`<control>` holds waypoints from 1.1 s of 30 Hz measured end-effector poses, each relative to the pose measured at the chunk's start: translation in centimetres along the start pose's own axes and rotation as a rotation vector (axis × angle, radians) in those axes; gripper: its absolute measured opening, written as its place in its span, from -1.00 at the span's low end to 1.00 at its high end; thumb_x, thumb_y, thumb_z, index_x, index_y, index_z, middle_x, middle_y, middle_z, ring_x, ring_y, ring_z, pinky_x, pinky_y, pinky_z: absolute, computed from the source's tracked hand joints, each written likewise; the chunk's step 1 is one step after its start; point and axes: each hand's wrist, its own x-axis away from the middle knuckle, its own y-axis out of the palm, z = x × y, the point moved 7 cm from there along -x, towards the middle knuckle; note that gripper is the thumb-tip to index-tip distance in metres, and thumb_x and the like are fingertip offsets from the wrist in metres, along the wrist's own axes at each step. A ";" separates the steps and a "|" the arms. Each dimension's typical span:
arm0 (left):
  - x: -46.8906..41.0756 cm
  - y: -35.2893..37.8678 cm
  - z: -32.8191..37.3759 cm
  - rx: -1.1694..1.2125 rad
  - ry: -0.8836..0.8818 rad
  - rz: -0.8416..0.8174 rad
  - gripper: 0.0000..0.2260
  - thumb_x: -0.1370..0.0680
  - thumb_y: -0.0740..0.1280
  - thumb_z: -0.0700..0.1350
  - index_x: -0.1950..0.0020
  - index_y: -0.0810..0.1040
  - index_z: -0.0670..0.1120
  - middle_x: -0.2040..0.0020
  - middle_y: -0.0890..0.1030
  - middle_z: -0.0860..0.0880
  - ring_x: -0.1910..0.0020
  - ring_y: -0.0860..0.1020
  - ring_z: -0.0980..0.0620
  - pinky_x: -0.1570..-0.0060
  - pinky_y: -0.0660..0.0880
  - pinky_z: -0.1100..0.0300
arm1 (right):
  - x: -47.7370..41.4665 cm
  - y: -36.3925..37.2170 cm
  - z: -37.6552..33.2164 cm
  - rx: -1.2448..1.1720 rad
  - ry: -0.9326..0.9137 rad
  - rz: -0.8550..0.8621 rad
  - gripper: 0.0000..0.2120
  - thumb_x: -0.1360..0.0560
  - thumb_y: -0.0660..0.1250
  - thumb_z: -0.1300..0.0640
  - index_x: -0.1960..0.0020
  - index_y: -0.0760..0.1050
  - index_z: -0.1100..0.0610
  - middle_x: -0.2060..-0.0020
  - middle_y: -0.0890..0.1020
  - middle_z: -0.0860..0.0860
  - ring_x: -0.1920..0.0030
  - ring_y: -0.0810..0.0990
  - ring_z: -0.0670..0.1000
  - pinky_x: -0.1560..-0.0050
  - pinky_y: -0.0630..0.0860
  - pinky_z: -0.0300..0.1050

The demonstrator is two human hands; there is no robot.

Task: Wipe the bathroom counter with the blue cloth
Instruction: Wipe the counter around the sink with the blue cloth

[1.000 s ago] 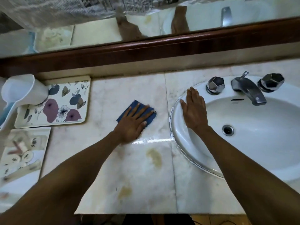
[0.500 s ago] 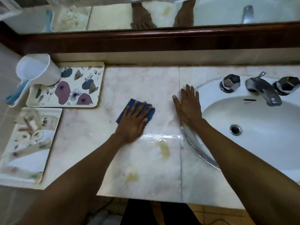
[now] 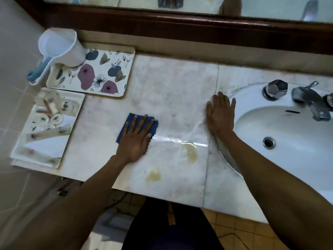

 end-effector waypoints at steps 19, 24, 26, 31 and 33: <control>1.8 -1.5 -6.8 0.007 -0.073 0.034 -0.51 -0.70 -0.02 0.15 -0.64 -0.01 0.18 -0.66 0.03 0.09 -0.64 -0.07 -0.08 -0.58 -0.04 -0.15 | 1.2 0.3 -2.7 0.044 -0.001 -0.018 -0.45 -0.63 -0.09 -0.08 -0.39 0.37 0.26 -0.44 0.37 0.25 -0.53 0.20 0.24 -0.54 -0.02 0.28; -2.6 -2.4 -10.0 0.108 -0.349 0.071 -0.49 -0.71 -0.08 0.13 -0.65 -0.07 0.12 -0.67 -0.05 0.03 -0.64 -0.09 -0.15 -0.57 -0.16 -0.18 | 2.6 1.6 -11.6 -0.096 -0.124 -0.052 -0.38 -0.62 -0.08 -0.12 -0.47 0.32 0.27 -0.52 0.29 0.23 -0.56 0.17 0.22 -0.57 -0.04 0.16; -2.5 -2.0 -9.0 0.127 -0.351 0.071 -0.49 -0.71 -0.08 0.13 -0.66 -0.07 0.11 -0.67 -0.05 0.03 -0.64 -0.11 -0.15 -0.57 -0.15 -0.19 | 3.2 2.4 -15.5 -0.167 -0.185 -0.093 -0.40 -0.63 -0.05 -0.10 -0.49 0.29 0.27 -0.54 0.26 0.23 -0.57 0.14 0.21 -0.58 -0.01 0.14; 7.6 -1.2 -8.8 0.025 -0.064 0.070 -0.50 -0.71 0.00 0.15 -0.65 0.03 0.13 -0.66 0.05 0.08 -0.64 -0.05 -0.07 -0.59 -0.09 -0.11 | 5.2 4.6 -23.6 -0.220 -0.310 -0.166 -0.48 -0.68 0.05 -0.04 -0.55 0.22 0.23 -0.58 0.17 0.19 -0.59 0.08 0.17 -0.59 -0.04 0.07; 12.0 -1.2 -11.4 -0.004 -0.094 0.079 -0.51 -0.71 0.02 0.13 -0.64 0.05 0.13 -0.65 0.07 0.07 -0.64 -0.03 -0.05 -0.59 -0.07 -0.09 | 6.2 5.4 -25.8 -0.213 -0.349 -0.180 -0.48 -0.68 0.08 -0.02 -0.53 0.24 0.25 -0.57 0.18 0.22 -0.58 0.10 0.20 -0.58 -0.02 0.09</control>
